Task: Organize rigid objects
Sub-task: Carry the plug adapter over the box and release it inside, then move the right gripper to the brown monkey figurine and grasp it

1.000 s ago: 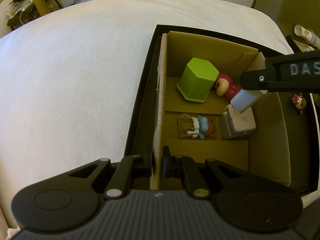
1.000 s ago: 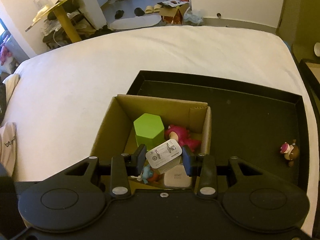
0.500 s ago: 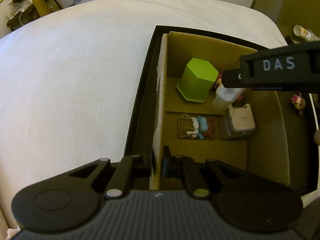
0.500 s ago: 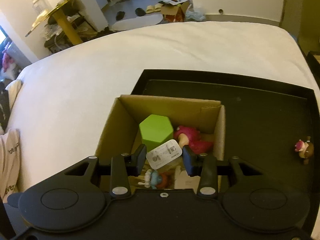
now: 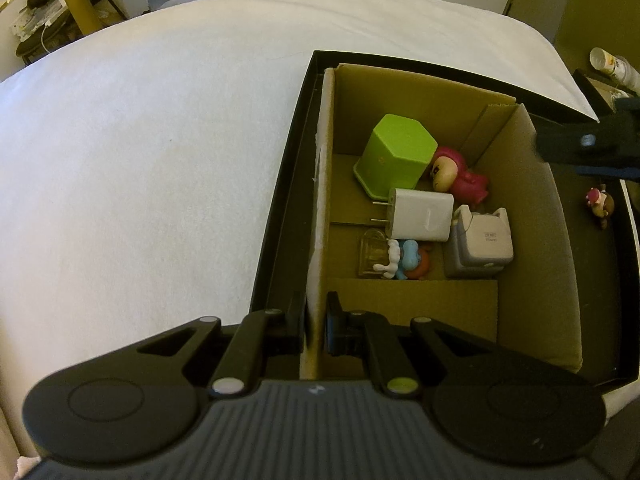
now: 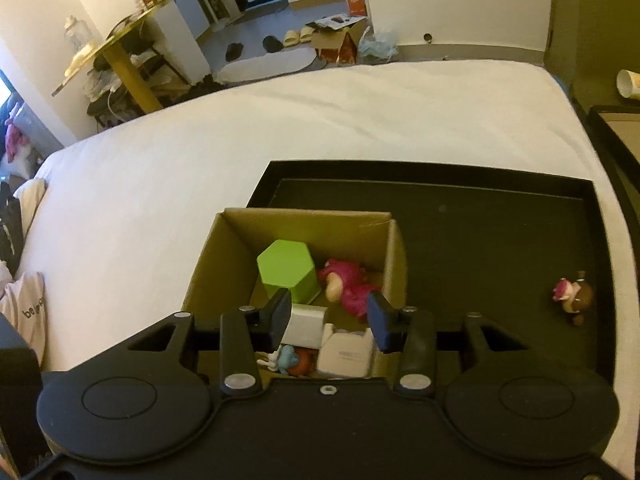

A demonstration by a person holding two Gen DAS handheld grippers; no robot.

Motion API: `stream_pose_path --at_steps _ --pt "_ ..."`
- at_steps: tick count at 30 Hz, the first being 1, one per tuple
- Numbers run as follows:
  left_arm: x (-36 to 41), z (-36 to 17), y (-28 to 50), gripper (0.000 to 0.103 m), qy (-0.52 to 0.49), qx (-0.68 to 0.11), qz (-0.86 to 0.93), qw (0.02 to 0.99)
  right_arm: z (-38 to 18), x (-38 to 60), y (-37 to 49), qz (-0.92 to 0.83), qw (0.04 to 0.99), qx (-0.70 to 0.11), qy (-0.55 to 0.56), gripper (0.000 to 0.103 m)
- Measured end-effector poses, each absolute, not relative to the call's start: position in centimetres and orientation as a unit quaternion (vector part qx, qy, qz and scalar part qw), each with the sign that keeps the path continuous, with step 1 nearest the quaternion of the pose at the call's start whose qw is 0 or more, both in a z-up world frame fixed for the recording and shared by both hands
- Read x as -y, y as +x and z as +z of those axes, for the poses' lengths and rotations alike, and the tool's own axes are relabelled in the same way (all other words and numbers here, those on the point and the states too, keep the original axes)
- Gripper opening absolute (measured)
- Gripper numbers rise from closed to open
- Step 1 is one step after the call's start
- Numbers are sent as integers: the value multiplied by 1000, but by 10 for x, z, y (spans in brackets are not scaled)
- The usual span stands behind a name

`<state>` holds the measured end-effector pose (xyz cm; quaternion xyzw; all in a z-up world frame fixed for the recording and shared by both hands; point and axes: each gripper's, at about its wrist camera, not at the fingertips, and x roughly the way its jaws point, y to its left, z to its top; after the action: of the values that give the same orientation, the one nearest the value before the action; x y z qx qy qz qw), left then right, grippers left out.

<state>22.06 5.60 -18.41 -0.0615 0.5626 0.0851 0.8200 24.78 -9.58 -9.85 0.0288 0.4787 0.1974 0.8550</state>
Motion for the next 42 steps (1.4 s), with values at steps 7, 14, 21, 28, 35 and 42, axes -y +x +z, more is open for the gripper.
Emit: stream_pose_path --at_steps 7,14,21,28,35,42 --pt "-55 -185 221 9 -58 -563 87 820 -95 125 250 175 864 -471 39 44" --pt "-54 -185 221 9 -55 -563 90 820 -98 150 249 162 865 -473 47 46" --pt "-53 -185 221 9 -52 -563 93 820 -102 177 248 153 866 -475 46 48" --pt "-50 -184 221 9 -47 -563 96 820 -112 203 249 142 867 -477 37 48" --pt "-49 -184 221 9 -43 -563 98 820 -128 230 251 128 865 -483 37 48" --pt "-49 -184 221 9 -46 -563 102 819 -143 246 258 122 865 -485 42 48"
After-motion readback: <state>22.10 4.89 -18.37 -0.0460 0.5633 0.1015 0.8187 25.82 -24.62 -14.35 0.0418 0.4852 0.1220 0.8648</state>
